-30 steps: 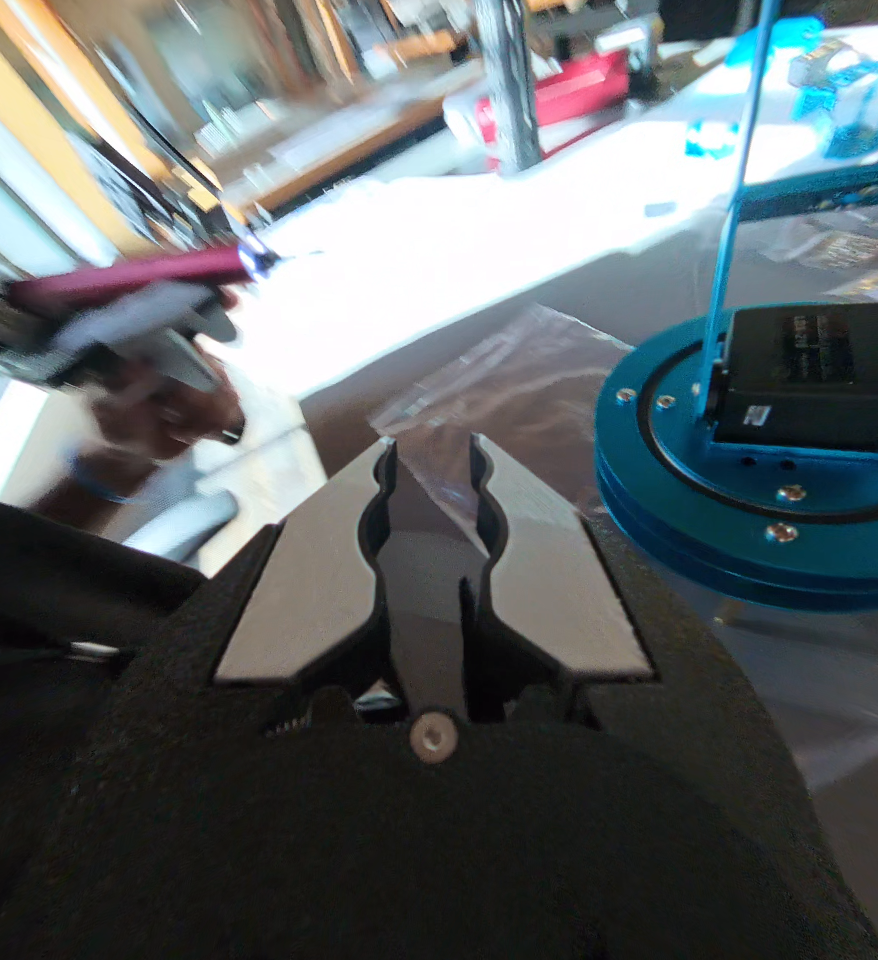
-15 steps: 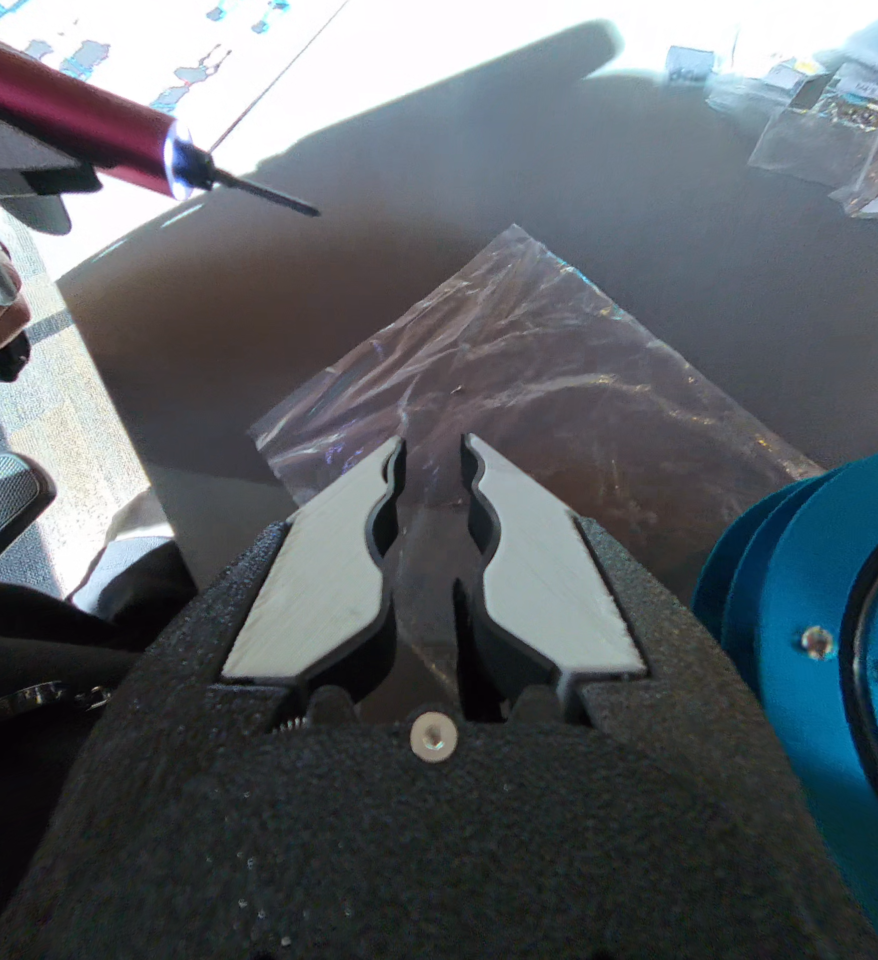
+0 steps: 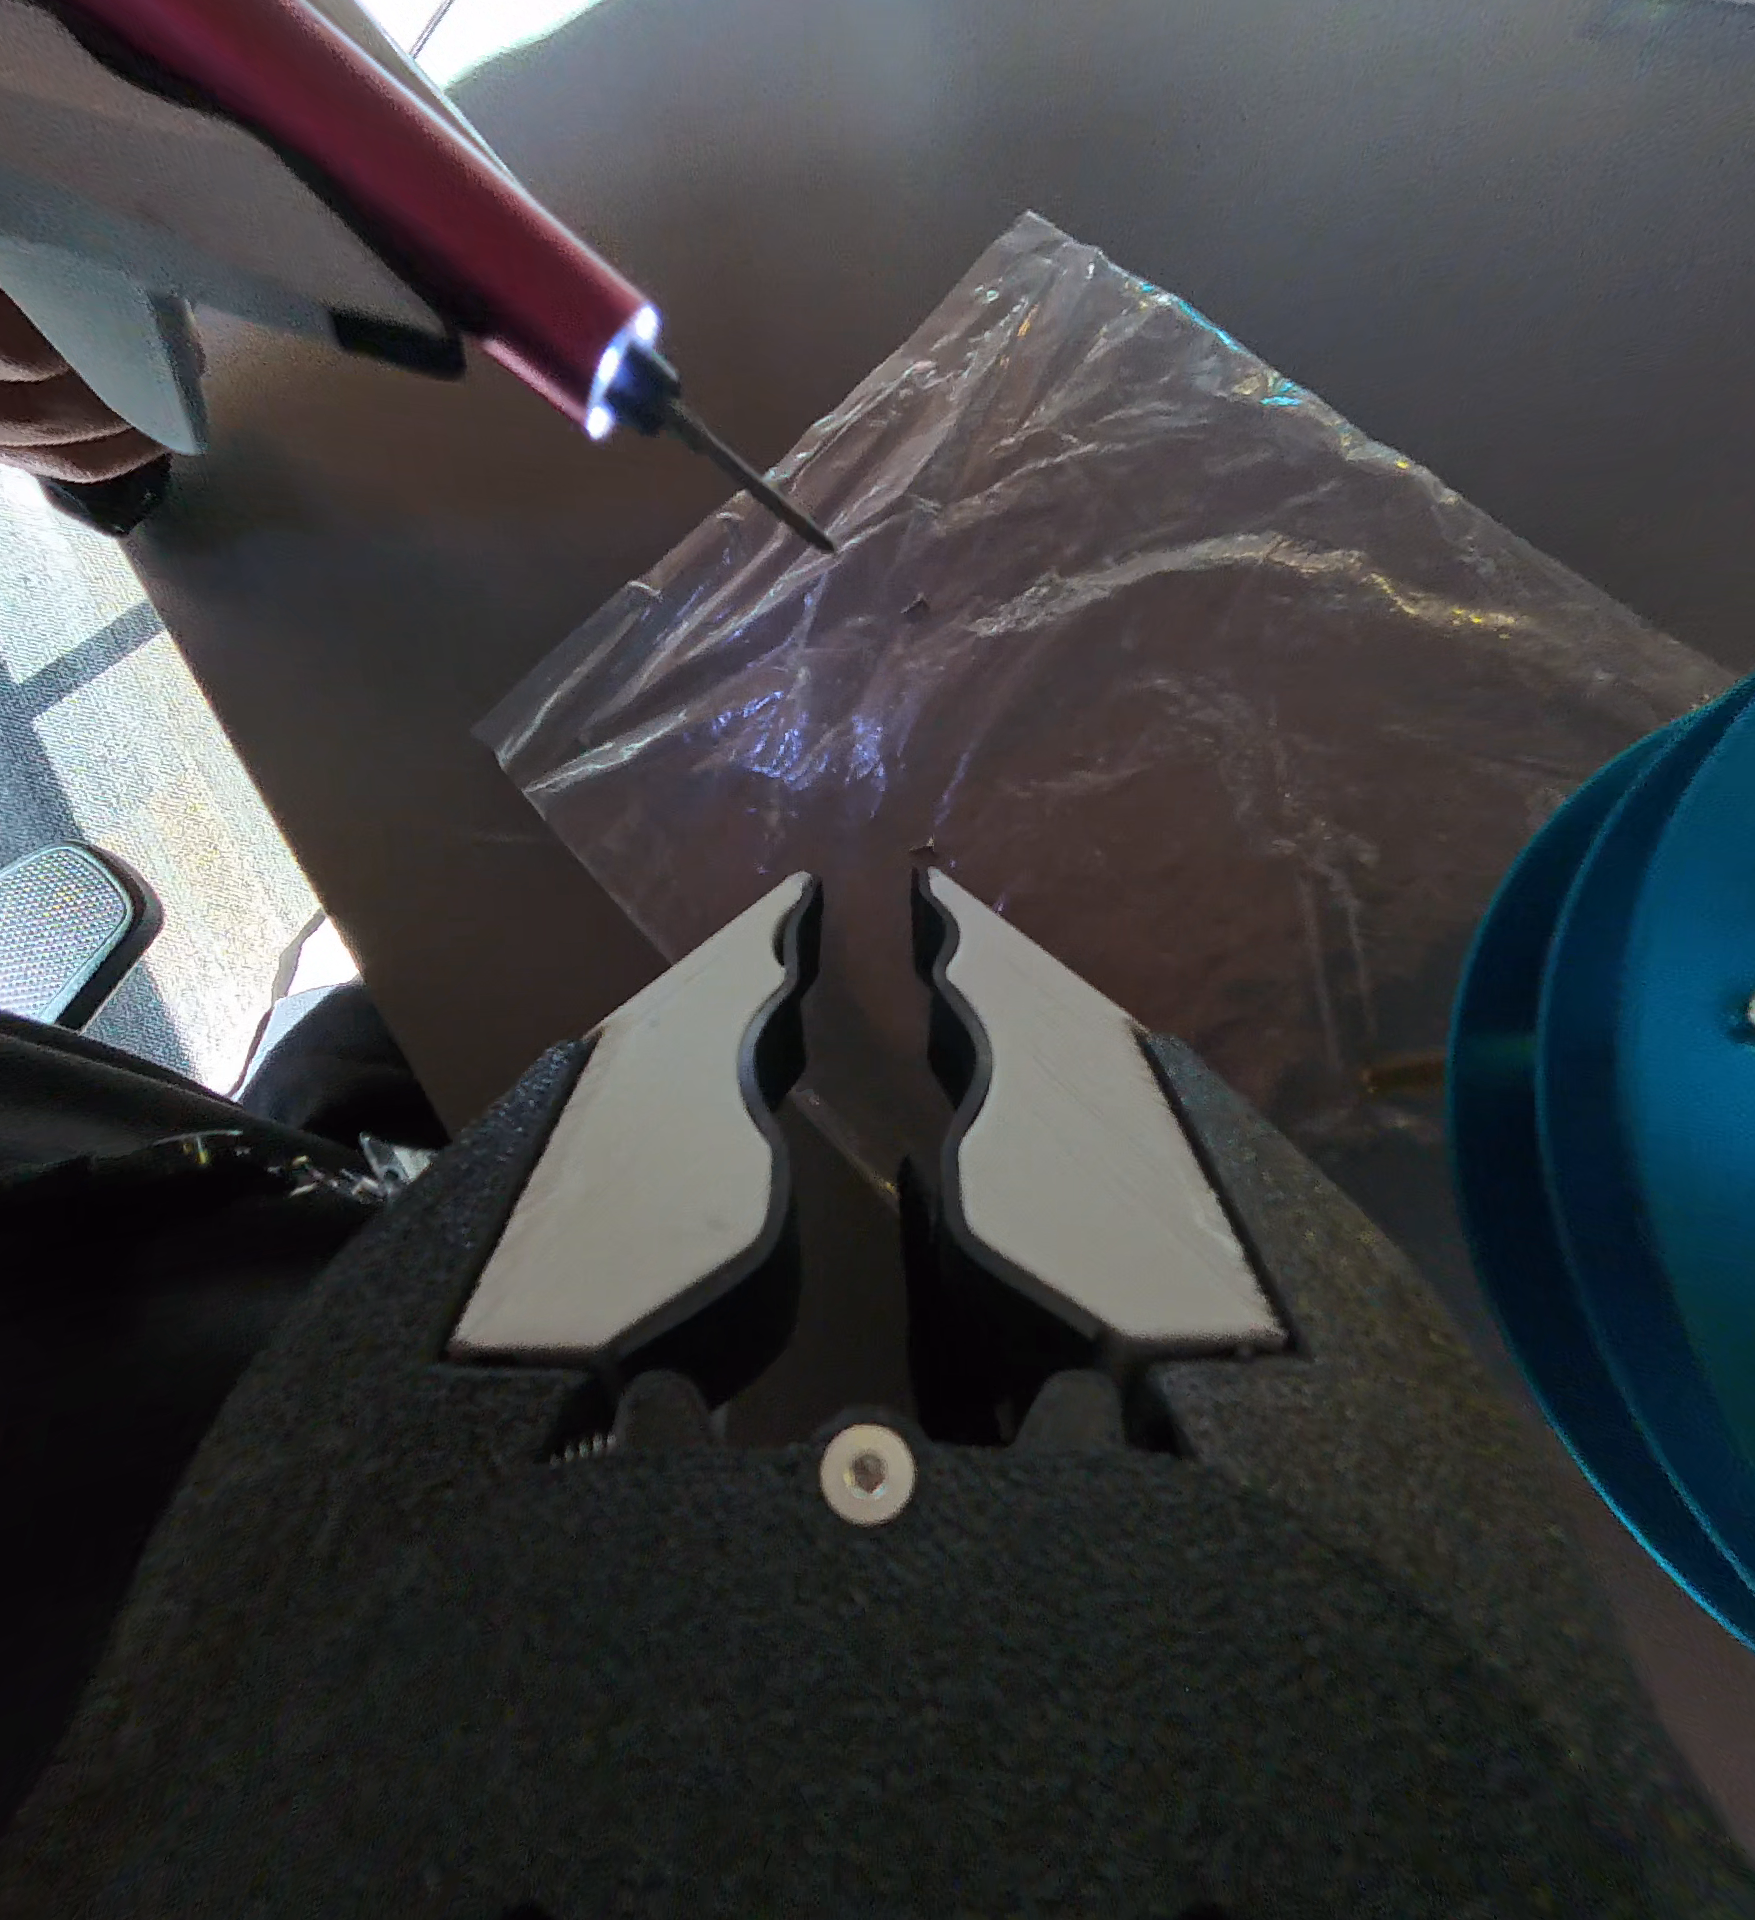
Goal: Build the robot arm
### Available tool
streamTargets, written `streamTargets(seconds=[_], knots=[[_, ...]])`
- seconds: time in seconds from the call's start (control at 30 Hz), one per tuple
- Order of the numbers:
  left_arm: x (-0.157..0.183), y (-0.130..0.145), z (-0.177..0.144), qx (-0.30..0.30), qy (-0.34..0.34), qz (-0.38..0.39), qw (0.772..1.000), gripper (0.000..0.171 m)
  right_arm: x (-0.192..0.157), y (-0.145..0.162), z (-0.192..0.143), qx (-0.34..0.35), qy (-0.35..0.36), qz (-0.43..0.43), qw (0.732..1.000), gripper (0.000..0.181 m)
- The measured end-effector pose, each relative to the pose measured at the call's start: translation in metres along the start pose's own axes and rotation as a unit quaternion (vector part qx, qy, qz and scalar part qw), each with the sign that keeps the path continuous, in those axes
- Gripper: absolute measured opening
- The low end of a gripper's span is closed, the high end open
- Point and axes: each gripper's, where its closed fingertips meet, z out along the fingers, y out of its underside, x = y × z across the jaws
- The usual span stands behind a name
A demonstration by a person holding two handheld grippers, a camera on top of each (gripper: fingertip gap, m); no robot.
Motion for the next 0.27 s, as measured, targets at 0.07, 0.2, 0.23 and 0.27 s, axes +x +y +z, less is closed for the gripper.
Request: streamTargets(seconds=[0.07, 0.2, 0.23, 0.27], knots=[[0.001, 0.007, 0.005, -0.019, -0.001, 0.009, 1.000, 0.021, -0.002, -0.002, 0.004, -0.002, -0.001, -0.003, 1.000, 0.017], [0.006, 0.010, 0.010, -0.033, 0.015, 0.008, 0.999, 0.021, 0.000, -0.003, 0.007, -0.007, 0.002, -0.005, 1.000, 0.020], [0.007, 0.010, 0.011, -0.037, 0.019, 0.006, 0.999, 0.021, 0.000, -0.004, 0.008, -0.008, 0.002, -0.006, 1.000, 0.020], [0.007, 0.011, 0.013, -0.044, 0.022, 0.005, 0.999, 0.021, -0.001, -0.004, 0.008, -0.009, -0.001, -0.008, 1.000, 0.021]])
